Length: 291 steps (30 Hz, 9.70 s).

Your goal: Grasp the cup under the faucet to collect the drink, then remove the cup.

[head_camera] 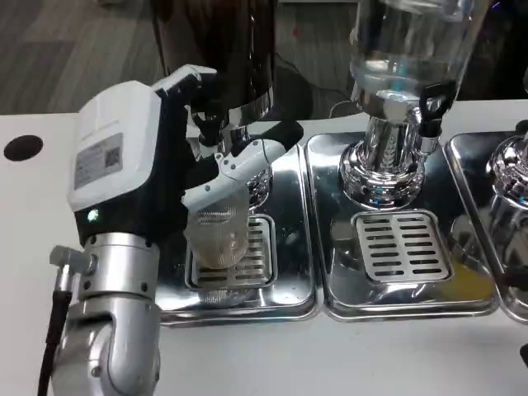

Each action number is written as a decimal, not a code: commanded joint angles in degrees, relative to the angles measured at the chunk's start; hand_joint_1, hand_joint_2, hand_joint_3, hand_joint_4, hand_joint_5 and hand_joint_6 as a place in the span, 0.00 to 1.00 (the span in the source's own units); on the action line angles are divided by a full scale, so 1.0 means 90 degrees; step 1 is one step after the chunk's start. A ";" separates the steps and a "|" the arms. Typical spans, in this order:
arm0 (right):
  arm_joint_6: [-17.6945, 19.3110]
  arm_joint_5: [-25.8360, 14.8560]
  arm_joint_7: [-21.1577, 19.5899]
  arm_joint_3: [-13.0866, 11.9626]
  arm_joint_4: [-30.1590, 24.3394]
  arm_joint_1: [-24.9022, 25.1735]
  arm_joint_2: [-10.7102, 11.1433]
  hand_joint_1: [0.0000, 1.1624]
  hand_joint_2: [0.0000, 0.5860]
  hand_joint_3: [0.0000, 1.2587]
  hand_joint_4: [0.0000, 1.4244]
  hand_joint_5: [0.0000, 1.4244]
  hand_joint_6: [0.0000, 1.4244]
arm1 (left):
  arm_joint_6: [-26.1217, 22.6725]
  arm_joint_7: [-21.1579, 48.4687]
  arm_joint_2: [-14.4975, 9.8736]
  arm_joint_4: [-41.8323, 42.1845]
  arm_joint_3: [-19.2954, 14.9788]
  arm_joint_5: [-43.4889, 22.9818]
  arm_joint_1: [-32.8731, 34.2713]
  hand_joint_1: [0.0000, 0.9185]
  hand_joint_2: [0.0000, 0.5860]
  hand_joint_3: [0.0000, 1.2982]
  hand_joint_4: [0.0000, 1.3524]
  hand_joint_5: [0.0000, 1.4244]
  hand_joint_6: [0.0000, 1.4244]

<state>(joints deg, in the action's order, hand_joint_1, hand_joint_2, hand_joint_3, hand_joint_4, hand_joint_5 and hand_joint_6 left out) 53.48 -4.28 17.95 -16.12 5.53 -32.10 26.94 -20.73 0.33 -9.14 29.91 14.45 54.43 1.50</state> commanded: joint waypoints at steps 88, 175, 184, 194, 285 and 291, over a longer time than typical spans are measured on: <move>-0.0345 -0.0110 0.0243 -0.0139 -0.0733 0.0050 0.0116 0.54 0.60 0.24 0.16 0.15 0.08 | 0.0976 -0.0311 -0.0193 0.0855 -0.0917 -0.0192 -0.1385 0.02 0.08 0.21 0.16 0.38 0.59; -0.4970 0.1526 -0.0566 0.3258 0.1268 0.5449 -0.2423 0.59 0.15 0.06 0.02 0.05 0.04 | 0.4211 -0.1416 -0.0083 0.1318 -0.2099 -0.0073 -0.7779 0.00 0.10 0.24 0.17 0.23 0.41; -0.4885 0.1405 -0.0573 0.3182 0.1597 0.5685 -0.2691 0.59 0.15 0.07 0.03 0.06 0.05 | 0.4316 -0.1363 -0.0101 0.1237 -0.2254 -0.0229 -0.7840 0.00 0.10 0.24 0.17 0.23 0.41; -0.4695 0.1343 -0.0590 0.3153 0.2204 0.5897 -0.2895 0.59 0.15 0.08 0.03 0.06 0.05 | 0.4418 -0.1245 -0.0157 0.1238 -0.2491 -0.0446 -0.7873 0.00 0.10 0.25 0.18 0.24 0.40; -0.3964 0.1798 -0.1254 0.3306 0.3920 0.6249 -0.3389 0.74 0.13 0.20 0.22 0.21 0.18 | 0.4943 -0.0420 0.0029 0.1231 -0.3456 -0.1248 -0.7916 0.01 0.14 0.32 0.24 0.28 0.41; -0.3978 0.1839 -0.1398 0.3343 0.3935 0.6208 -0.3421 0.74 0.13 0.23 0.27 0.25 0.19 | 0.5033 -0.0420 0.0054 0.1146 -0.3538 -0.1290 -0.7935 0.01 0.14 0.32 0.24 0.28 0.41</move>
<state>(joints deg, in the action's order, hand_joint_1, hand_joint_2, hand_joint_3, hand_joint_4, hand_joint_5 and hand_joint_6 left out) 17.25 12.08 5.52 13.57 40.52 24.34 -3.37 23.78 -3.38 -8.86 40.87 -16.95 43.23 -69.33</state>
